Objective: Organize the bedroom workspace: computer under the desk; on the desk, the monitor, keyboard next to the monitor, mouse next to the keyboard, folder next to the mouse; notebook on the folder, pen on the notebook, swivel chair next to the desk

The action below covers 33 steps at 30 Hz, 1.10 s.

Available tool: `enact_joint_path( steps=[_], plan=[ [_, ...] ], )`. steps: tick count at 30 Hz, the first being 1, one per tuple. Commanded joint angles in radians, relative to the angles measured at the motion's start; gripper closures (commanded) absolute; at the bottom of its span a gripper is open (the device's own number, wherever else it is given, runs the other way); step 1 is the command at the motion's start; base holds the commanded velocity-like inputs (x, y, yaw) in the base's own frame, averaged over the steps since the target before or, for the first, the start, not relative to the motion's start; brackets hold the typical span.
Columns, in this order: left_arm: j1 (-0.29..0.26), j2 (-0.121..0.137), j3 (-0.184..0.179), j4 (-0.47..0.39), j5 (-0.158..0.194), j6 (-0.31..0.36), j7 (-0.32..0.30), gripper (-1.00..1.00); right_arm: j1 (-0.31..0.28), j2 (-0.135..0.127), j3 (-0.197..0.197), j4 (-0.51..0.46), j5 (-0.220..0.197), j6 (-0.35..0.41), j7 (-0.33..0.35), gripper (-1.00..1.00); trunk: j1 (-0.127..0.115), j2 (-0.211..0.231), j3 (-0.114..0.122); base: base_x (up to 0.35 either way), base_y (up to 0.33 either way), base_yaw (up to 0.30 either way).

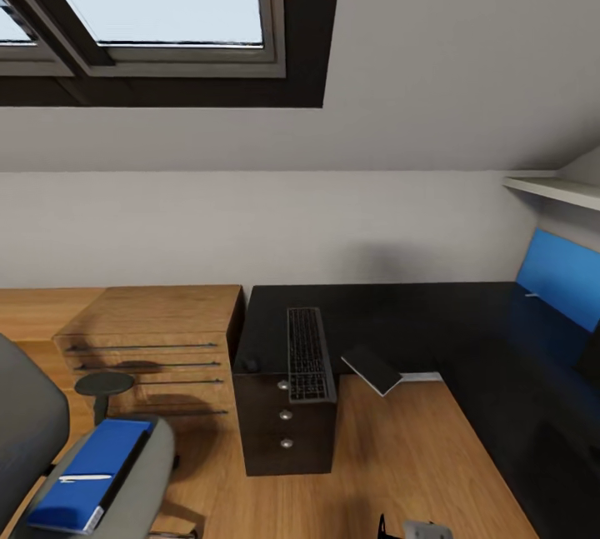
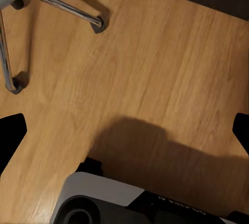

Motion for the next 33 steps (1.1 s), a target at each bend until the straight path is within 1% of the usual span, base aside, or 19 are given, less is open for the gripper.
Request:
enact_joint_path(
  steps=[1, 7, 8, 10, 11, 12, 15, 18, 20, 22, 23, 24, 25, 26, 27, 28, 29, 31, 33],
  plan=[
    [0.0, 0.0, -0.009, 0.0, 0.006, -0.003, 0.004, -1.0, -0.001, 0.0, 0.009, 0.002, -0.01, -0.004, -0.001, -1.0, 0.001, -0.001, -0.001, 0.069, 0.021, 0.0],
    [0.0, 0.0, -0.009, 0.0, 0.005, -0.013, 0.005, -1.0, -0.001, 0.0, 0.009, 0.002, -0.01, -0.004, -0.001, -1.0, 0.001, -0.001, -0.001, 0.017, 0.005, 0.0],
    [0.0, 0.001, -0.009, 0.0, 0.005, -0.055, 0.005, -1.0, -0.001, 0.0, 0.009, 0.002, -0.01, -0.004, -0.001, -1.0, 0.001, -0.001, -0.001, 0.0, 0.0, 0.0],
    [0.0, 0.001, -0.009, 0.0, 0.005, -0.084, 0.004, -1.0, -0.001, 0.0, 0.009, 0.002, -0.01, -0.004, -0.001, -1.0, 0.004, -0.008, -0.004, 0.0, 0.0, 0.0],
    [0.0, -0.001, -0.01, -0.001, 0.005, -0.122, 0.004, -1.0, -0.001, 0.0, 0.009, 0.0, -0.01, -0.004, -0.001, -1.0, 0.008, -0.015, -0.007, 0.0, 0.0, 0.0],
    [0.0, -0.021, -0.017, -0.095, 0.002, -0.222, 0.011, -1.0, -0.001, 0.006, 0.011, -0.066, -0.01, -0.012, -0.003, -1.0, 0.012, -0.022, -0.01, 0.0, 0.0, 0.0],
    [0.0, -0.022, -0.018, -0.159, 0.002, -0.21, 0.013, -1.0, -0.001, 0.004, 0.006, -0.159, -0.014, -0.009, -0.005, -1.0, 0.024, -0.043, -0.019, 0.0, 0.0, 0.0],
    [0.0, -0.021, -0.016, -0.285, 0.002, -0.115, 0.029, -1.0, -0.001, 0.002, -0.005, -0.274, -0.024, -0.003, -0.008, -1.0, 0.035, -0.064, -0.029, 0.0, 0.0, 0.0],
    [0.002, -0.016, -0.015, -0.415, 0.002, 0.012, 0.062, -1.0, -0.001, 0.003, -0.026, -0.339, -0.06, 0.0, -0.008, -1.0, 0.043, -0.078, -0.035, 0.0, 0.0, 0.0],
    [0.008, -0.011, -0.014, -0.482, 0.002, 0.076, 0.087, -1.0, -0.001, 0.003, -0.033, -0.363, -0.085, 0.001, -0.007, -1.0, 0.05, -0.092, -0.041, 0.0, 0.0, 0.0],
    [0.021, -0.003, -0.014, -0.559, 0.003, 0.136, 0.118, -1.0, -0.001, 0.004, -0.038, -0.384, -0.11, 0.002, -0.006, -1.0, 0.054, -0.099, -0.044, 0.0, 0.0, 0.0],
    [0.056, 0.016, -0.014, -0.701, 0.005, 0.216, 0.169, -1.0, -0.001, 0.005, -0.042, -0.414, -0.144, 0.003, -0.006, -1.0, 0.058, -0.106, -0.048, 0.0, 0.0, 0.0],
    [0.073, 0.023, -0.014, -0.753, 0.005, 0.243, 0.187, -1.0, -0.001, 0.006, -0.043, -0.425, -0.154, 0.003, -0.006, -1.0, 0.062, -0.113, -0.051, 0.0, 0.0, 0.0],
    [0.147, 0.047, -0.013, -0.971, 0.01, 0.364, 0.251, -1.0, -0.001, 0.007, -0.045, -0.475, -0.191, 0.004, -0.005, -1.0, 0.066, -0.12, -0.054, 0.0, 0.0, 0.0],
    [0.183, 0.055, -0.01, -1.07, 0.012, 0.436, 0.277, -1.0, -0.001, 0.008, -0.046, -0.511, -0.218, 0.004, -0.005, -1.0, 0.07, -0.127, -0.057, 0.0, 0.0, 0.0],
    [0.198, 0.058, -0.008, -1.11, 0.013, 0.467, 0.287, -1.0, -0.001, 0.009, -0.045, -0.529, -0.233, 0.005, -0.005, -1.0, 0.073, -0.134, -0.06, 0.0, 0.0, 0.0],
    [0.219, 0.063, -0.004, -1.168, 0.015, 0.513, 0.301, -1.0, -0.001, 0.012, -0.045, -0.561, -0.269, 0.005, -0.005, -1.0, 0.077, -0.141, -0.063, 0.0, 0.0, 0.0],
    [0.237, 0.066, -0.001, -1.217, 0.018, 0.552, 0.314, -1.0, -0.001, 0.02, -0.043, -0.596, -0.318, 0.005, -0.004, -1.0, 0.085, -0.155, -0.07, 0.0, 0.0, 0.0],
    [0.245, 0.068, 0.0, -1.233, 0.019, 0.567, 0.319, -1.0, -0.001, 0.027, -0.041, -0.617, -0.35, 0.008, -0.004, -1.0, 0.093, -0.169, -0.076, 0.0, 0.0, 0.0]
  ],
)
